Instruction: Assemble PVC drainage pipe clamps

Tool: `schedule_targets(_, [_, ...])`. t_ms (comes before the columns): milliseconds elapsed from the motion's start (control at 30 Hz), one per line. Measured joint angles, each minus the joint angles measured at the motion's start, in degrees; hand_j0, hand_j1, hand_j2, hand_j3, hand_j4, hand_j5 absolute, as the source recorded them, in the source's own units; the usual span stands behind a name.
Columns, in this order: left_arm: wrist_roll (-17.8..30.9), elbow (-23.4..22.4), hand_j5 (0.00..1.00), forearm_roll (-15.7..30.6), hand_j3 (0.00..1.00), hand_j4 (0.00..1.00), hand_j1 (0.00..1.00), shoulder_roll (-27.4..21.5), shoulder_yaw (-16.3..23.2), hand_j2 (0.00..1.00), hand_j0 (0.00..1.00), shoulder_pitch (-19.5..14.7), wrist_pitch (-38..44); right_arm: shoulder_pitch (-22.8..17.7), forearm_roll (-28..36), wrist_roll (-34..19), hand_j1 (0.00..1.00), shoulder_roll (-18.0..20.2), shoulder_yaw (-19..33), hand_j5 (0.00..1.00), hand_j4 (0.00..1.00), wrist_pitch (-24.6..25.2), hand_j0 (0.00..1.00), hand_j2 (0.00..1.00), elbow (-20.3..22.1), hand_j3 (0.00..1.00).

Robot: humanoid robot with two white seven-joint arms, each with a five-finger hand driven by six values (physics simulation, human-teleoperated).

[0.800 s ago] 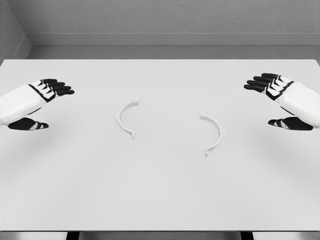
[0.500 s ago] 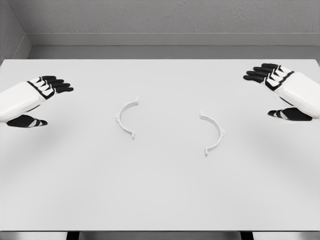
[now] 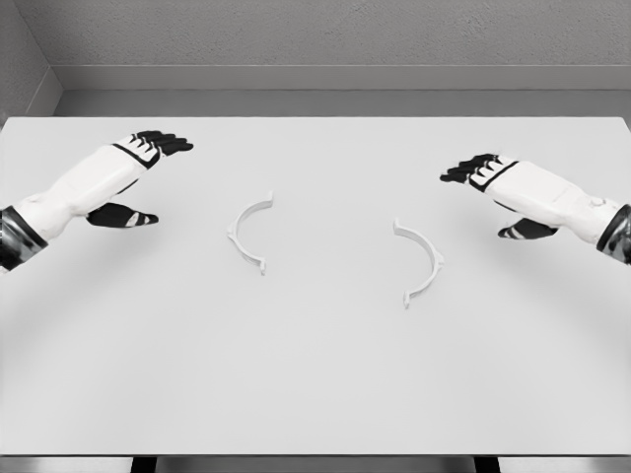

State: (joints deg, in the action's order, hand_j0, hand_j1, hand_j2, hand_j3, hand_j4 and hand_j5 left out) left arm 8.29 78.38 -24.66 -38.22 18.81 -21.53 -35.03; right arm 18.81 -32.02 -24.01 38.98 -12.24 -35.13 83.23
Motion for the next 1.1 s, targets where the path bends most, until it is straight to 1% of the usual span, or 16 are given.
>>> schedule_targets(33, [0.0,-1.5,1.0,0.0,1.0,1.0,1.0,1.1,0.8,1.0,1.0,-1.9,0.0,0.0,-0.3,0.0,1.0,-0.3,-0.2,1.0,1.0,0.0,1.0,1.0,-0.3,1.0])
schedule_targets(67, [0.0,-3.1,1.0,0.0,1.0,1.0,1.0,2.3,1.6,1.0,1.0,-3.2,0.0,0.0,-0.5,0.0,1.0,-0.5,-0.4,1.0,1.0,0.0,1.0,1.0,-0.6,1.0])
schedule_targets(200, [0.0,-7.8,1.0,-0.2,1.0,1.0,1.0,5.4,3.5,1.0,1.0,-5.5,0.0,-0.4,-1.0,-0.1,1.0,-1.4,-0.9,1.0,1.0,0.0,1.0,1.0,-1.0,1.0])
schedule_targets(267, [0.0,-9.4,1.0,-0.2,1.0,1.0,1.0,6.3,4.3,1.0,1.0,-6.2,0.0,-0.5,-1.0,-0.1,1.0,-1.7,-1.0,1.0,1.0,0.0,1.0,1.0,-0.9,1.0])
schedule_targets(400, [0.0,-11.7,1.0,-0.3,1.0,1.0,1.0,8.1,5.2,1.0,1.0,-6.5,0.0,-1.7,-0.9,0.0,1.0,-1.9,-1.0,1.0,1.0,0.0,1.0,1.0,-0.5,1.0])
schedule_targets(833, [0.0,-17.7,1.0,-0.3,1.0,1.0,1.0,11.5,5.9,1.0,1.0,-6.8,0.0,-2.1,-0.7,-0.3,1.0,-2.4,-2.1,1.0,1.0,0.0,1.0,1.0,0.9,1.0])
schedule_targets(933, [0.0,-18.4,1.0,-0.3,1.0,1.0,1.0,11.9,6.1,1.0,1.0,-7.5,0.0,-1.9,-0.7,-0.4,1.0,-2.9,-2.3,1.0,1.0,0.0,1.0,1.0,0.9,1.0])
schedule_targets(1100, [0.0,-18.8,1.0,-0.3,1.0,1.0,1.0,12.8,6.2,1.0,1.0,-7.5,0.0,-1.6,-1.0,-1.2,1.0,-4.5,-3.1,1.0,1.0,0.0,1.0,1.0,0.7,1.0])
